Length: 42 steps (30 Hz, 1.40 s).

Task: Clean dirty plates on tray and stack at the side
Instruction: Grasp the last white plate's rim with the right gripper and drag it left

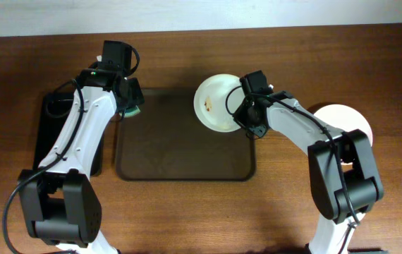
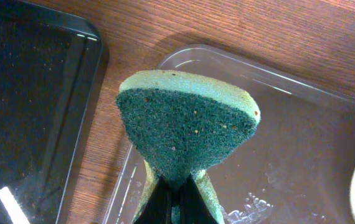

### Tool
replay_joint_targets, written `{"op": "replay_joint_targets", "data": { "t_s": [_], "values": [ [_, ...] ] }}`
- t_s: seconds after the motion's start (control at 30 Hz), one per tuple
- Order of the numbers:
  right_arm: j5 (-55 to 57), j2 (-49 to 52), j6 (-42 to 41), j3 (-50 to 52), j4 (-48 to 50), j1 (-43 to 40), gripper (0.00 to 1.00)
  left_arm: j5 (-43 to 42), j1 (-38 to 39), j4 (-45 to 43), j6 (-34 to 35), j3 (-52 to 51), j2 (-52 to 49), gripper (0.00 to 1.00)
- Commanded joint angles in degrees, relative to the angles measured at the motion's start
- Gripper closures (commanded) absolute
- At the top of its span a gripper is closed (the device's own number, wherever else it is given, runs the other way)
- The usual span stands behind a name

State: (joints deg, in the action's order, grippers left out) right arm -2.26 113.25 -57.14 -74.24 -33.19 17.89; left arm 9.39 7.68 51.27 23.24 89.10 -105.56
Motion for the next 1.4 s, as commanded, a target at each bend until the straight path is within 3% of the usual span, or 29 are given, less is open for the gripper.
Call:
{"op": "replay_joint_targets", "data": {
  "t_s": [0.0,0.23,0.37,0.43,0.5,0.77,0.9,1.13,1.37],
  "values": [
    [-3.1,0.3,-0.3,-0.6,-2.4,1.5,0.96,-0.2,-0.2,0.0,0.3,-0.2,-0.6,0.99],
    [-8.6,0.0,6.4,-1.5,-5.9,6.7,0.92,-0.2,-0.2,0.0,0.3,-0.2,-0.6,1.00],
    [-8.5,-0.1,18.3,-6.6,-9.5,6.3,0.57,-0.2,-0.2,0.0,0.3,-0.2,-0.6,0.99],
    [-8.5,-0.1,26.4,-10.9,-12.1,5.2,0.46,-0.2,-0.2,0.0,0.3,-0.2,-0.6,1.00],
    [-8.5,0.0,35.1,-15.1,-13.6,3.8,0.43,-0.2,-0.2,0.0,0.3,-0.2,-0.6,1.00],
    [-3.1,5.3,57.5,-22.1,-12.9,1.9,0.43,-3.9,-0.2,0.4,-0.5,-0.2,-0.6,1.00],
    [-6.4,9.7,62.8,-22.1,-13.3,1.9,0.43,-5.4,-0.2,1.3,-1.0,-0.2,-0.6,0.99],
    [-9.8,12.5,64.1,-22.1,-13.5,1.9,0.48,-5.4,-0.2,2.0,-1.0,-0.2,-0.6,1.00],
    [-12.6,14.1,63.1,-22.1,-13.1,2.1,0.72,-5.4,-0.2,2.0,-1.0,-0.2,-0.6,0.99]
  ]
}}
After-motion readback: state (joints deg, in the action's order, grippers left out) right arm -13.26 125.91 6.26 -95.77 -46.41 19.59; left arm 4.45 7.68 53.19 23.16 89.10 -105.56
